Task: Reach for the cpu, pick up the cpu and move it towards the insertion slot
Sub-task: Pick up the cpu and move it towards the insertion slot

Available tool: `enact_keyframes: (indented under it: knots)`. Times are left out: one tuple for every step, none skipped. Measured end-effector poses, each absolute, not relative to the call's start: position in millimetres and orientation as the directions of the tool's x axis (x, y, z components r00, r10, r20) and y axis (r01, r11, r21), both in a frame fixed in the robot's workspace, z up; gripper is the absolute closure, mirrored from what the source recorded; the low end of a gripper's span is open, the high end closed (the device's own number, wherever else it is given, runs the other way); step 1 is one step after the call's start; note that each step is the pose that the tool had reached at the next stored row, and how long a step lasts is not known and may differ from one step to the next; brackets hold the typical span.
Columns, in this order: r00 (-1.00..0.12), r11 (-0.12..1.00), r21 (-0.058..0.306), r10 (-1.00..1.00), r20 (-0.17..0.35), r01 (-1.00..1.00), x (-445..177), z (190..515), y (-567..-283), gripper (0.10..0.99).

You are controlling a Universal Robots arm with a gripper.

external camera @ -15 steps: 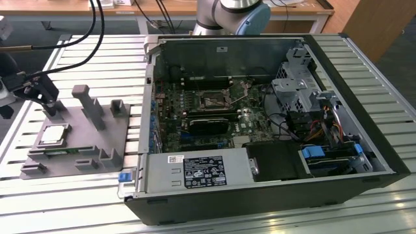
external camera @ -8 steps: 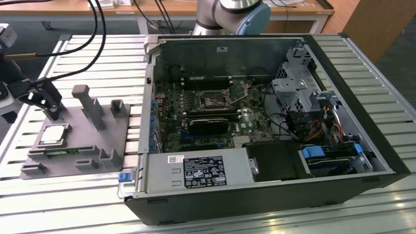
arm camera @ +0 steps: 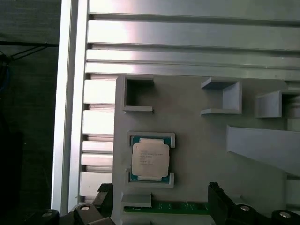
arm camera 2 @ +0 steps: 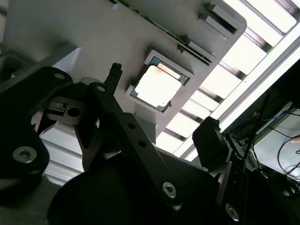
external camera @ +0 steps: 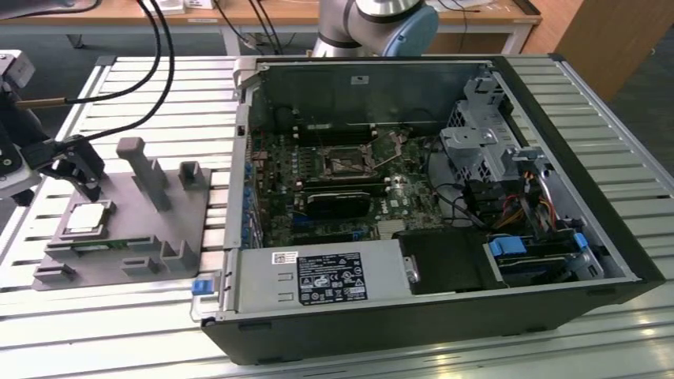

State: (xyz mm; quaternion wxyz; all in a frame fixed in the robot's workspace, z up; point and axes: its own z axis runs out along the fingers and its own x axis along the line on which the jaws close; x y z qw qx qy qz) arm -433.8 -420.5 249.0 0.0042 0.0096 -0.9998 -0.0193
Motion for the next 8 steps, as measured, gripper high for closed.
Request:
enact_keyframes:
  knots:
    - [-1.0,0.999,0.039,-0.019,0.008,-0.019,-433.9,247.2,-420.6,0.204]
    - [-1.0,0.999,0.039,-0.019,0.008,-0.019,-433.9,245.4,-420.6,0.204]
    - [-1.0,0.999,0.039,-0.019,0.008,-0.019,-433.9,243.5,-420.7,0.204]
    - [-1.0,0.999,0.039,-0.019,0.008,-0.019,-433.9,241.8,-420.8,0.204]
    - [-1.0,0.999,0.039,-0.019,0.008,-0.019,-433.9,239.9,-420.8,0.204]
    - [-1.0,0.999,0.039,-0.019,0.008,-0.019,-433.9,238.1,-420.8,0.204]
    - [-1.0,0.999,0.039,-0.019,0.008,-0.019,-433.9,236.3,-420.9,0.204]
    - [-1.0,0.999,0.039,-0.019,0.008,-0.019,-433.9,234.5,-420.9,0.204]
